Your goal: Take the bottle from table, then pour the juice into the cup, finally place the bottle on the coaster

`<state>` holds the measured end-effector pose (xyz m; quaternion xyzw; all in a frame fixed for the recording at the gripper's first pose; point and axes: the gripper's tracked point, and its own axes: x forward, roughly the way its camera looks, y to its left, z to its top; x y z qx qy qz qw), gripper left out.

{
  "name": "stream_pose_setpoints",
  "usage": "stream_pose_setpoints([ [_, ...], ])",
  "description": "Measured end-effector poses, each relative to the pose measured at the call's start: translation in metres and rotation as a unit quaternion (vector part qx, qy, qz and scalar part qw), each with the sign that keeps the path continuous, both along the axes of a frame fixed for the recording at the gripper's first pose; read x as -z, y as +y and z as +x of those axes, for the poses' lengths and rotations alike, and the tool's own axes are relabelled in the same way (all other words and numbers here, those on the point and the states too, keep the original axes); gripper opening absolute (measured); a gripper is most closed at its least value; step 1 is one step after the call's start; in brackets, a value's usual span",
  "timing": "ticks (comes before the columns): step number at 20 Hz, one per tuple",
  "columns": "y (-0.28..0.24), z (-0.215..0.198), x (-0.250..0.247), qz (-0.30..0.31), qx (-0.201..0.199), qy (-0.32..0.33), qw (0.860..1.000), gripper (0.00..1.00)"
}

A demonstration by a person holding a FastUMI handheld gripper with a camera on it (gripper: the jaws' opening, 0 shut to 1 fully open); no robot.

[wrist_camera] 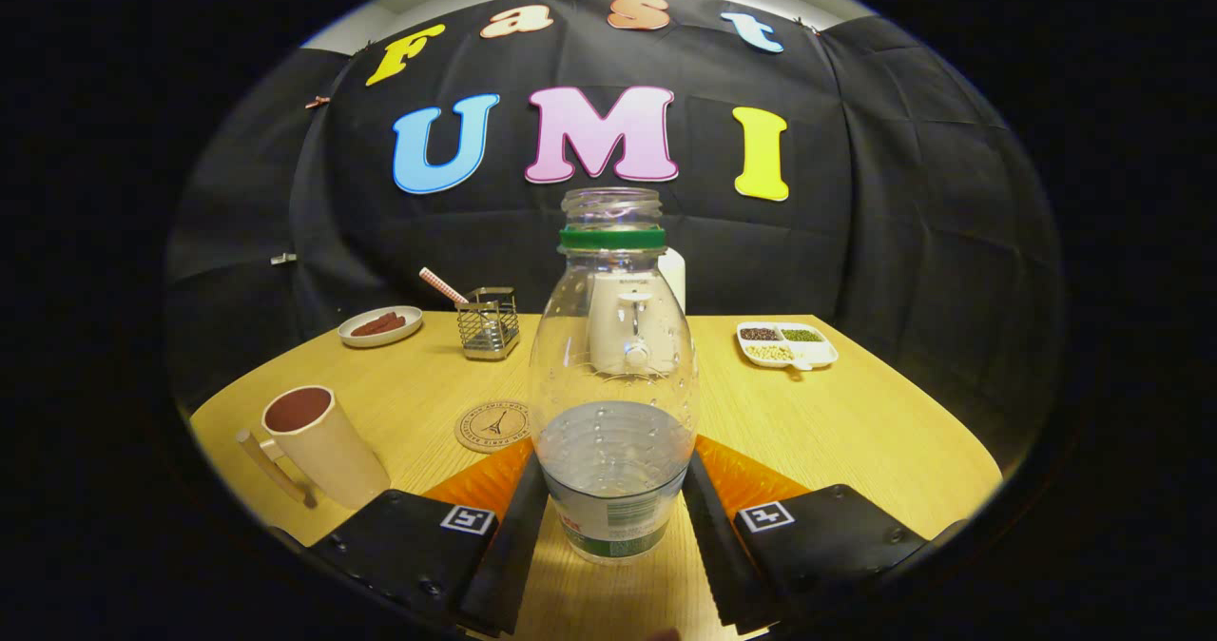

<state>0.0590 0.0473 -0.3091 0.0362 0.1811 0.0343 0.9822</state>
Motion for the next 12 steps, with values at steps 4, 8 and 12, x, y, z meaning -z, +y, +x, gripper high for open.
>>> stream_pose_setpoints([
  [4,-0.009,0.000,-0.029,-0.075,-0.004,-0.005,0.997,0.77],
  [8,-0.002,-0.004,-0.060,-0.149,-0.034,-0.024,0.988,0.76],
  [12,0.008,-0.009,-0.075,-0.211,-0.051,-0.018,0.976,0.76],
])
